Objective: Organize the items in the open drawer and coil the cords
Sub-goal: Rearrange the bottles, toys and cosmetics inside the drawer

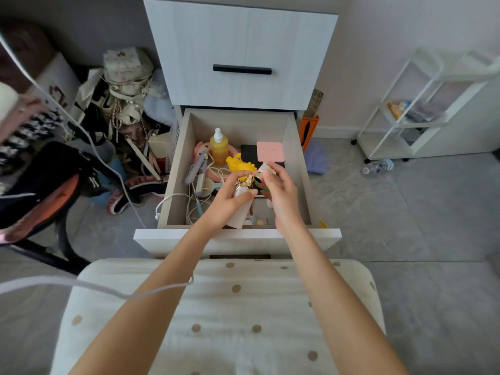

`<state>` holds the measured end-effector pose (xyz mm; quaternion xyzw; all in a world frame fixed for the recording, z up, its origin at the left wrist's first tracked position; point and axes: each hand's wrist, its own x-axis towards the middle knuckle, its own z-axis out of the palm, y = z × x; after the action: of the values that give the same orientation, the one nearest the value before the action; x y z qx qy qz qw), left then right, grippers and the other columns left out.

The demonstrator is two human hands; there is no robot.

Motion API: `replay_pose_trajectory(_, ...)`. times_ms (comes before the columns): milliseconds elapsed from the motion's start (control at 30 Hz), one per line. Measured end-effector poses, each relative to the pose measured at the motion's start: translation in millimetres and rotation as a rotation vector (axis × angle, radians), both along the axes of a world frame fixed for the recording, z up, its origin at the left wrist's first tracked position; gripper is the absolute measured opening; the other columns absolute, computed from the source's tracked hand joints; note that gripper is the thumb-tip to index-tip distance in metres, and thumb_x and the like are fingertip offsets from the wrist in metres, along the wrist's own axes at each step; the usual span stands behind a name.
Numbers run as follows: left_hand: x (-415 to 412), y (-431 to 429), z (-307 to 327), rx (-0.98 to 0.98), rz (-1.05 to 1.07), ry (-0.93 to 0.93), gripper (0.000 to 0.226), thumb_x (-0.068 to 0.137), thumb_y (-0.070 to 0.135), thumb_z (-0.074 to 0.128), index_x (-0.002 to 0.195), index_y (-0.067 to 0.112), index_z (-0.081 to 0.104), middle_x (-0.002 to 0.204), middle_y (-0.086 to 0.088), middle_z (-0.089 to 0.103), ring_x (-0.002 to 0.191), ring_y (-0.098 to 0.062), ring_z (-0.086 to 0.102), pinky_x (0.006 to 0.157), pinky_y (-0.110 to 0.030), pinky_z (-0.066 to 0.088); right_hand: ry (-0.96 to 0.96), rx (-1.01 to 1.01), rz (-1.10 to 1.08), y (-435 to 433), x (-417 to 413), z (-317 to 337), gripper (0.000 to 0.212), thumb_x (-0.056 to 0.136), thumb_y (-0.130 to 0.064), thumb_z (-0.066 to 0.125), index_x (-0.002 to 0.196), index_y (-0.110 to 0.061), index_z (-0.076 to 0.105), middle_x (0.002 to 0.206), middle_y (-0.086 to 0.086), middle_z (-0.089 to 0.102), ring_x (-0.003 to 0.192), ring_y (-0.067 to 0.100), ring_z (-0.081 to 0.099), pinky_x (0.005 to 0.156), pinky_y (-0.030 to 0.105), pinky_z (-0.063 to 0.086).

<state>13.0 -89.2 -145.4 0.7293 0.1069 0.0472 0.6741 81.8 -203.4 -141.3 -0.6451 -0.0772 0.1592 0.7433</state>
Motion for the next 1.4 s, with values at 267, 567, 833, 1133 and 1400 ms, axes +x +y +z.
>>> replay_pose_trajectory(267, 1, 1, -4, -0.053, -0.019, -0.018, 0.064, 0.089, 0.02, 0.059, 0.144, 0.033, 0.028, 0.139, 0.01, 0.044, 0.117, -0.004, 0.052, 0.089, -0.024, 0.047, -0.098, -0.025, 0.063, 22, 5, -7, 0.021, 0.094, -0.022, 0.054, 0.114, -0.023, 0.063, 0.108, -0.015, 0.062, 0.104, 0.006, 0.06, 0.086, 0.022, 0.052)
replay_pose_trajectory(567, 5, 3, -10, -0.074, 0.011, -0.048, 0.069, 0.095, 0.011, 0.051, 0.148, 0.039, 0.016, 0.145, 0.004, 0.039, 0.104, -0.012, 0.057, 0.075, -0.025, 0.054, 0.07, -0.054, 0.17, 22, 7, -6, 0.017, 0.095, -0.025, 0.053, 0.105, -0.035, 0.063, 0.109, -0.001, 0.063, 0.102, 0.015, 0.061, 0.075, 0.026, 0.053)
replay_pose_trajectory(833, 2, 1, -10, 0.011, 0.087, -0.107, 0.06, 0.094, 0.001, 0.049, 0.146, 0.02, 0.028, 0.147, 0.005, 0.037, 0.13, 0.005, 0.037, 0.098, -0.009, 0.037, 0.076, -0.055, 0.177, 28, 1, 5, 0.03, 0.095, -0.015, 0.05, 0.124, -0.019, 0.059, 0.09, -0.017, 0.06, 0.077, -0.009, 0.061, 0.065, 0.008, 0.049)
replay_pose_trajectory(1133, 2, 1, -9, 0.05, 0.107, -0.143, 0.047, 0.089, -0.005, 0.05, 0.126, 0.022, 0.042, 0.109, 0.012, 0.053, 0.103, -0.005, 0.055, 0.087, -0.02, 0.045, -0.125, -0.217, 0.152, 34, -5, -4, 0.022, 0.097, -0.019, 0.048, 0.108, -0.013, 0.066, 0.09, 0.003, 0.066, 0.083, 0.004, 0.063, 0.069, 0.015, 0.05)
replay_pose_trajectory(1400, 19, 16, -11, 0.06, 0.141, -0.105, 0.042, 0.089, 0.013, 0.053, 0.125, 0.027, 0.035, 0.109, -0.006, 0.054, 0.09, -0.011, 0.056, 0.077, -0.025, 0.05, -0.859, -0.992, 0.176, -14, 41, -7, 0.034, 0.097, -0.021, 0.044, 0.127, -0.015, 0.059, 0.107, 0.001, 0.065, 0.089, 0.014, 0.06, 0.068, 0.022, 0.042)
